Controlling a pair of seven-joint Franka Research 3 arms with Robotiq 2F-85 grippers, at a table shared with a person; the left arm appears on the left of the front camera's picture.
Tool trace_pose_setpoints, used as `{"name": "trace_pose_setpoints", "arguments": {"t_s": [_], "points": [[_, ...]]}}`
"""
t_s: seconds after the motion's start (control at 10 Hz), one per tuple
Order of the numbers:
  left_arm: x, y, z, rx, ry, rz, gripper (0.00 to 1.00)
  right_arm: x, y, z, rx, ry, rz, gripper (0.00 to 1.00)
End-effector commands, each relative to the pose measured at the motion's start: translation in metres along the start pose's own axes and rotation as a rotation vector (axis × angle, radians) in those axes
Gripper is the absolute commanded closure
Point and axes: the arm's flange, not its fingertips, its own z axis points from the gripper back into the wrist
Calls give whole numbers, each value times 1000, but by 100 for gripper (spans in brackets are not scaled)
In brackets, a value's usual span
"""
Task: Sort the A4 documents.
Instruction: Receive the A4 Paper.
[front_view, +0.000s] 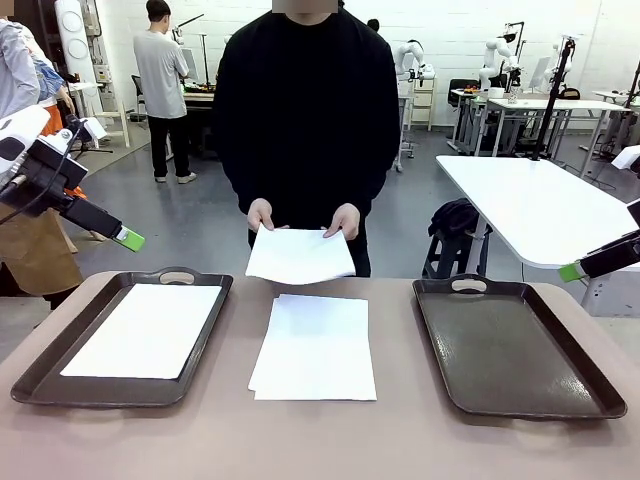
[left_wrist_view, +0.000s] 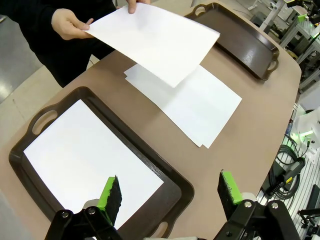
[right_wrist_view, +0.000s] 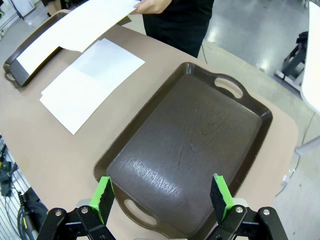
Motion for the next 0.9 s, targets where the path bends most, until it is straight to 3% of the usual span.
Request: {"name": "trace_pose_setpoints", "arguments": {"t_s": [0.0, 0.8], "points": [[-1, 0, 0, -4, -3, 1, 0, -1, -1, -2, 18, -6, -5, 0], [-1, 0, 0, -4, -3, 1, 0, -1, -1, -2, 18, -6, -5, 0]]}}
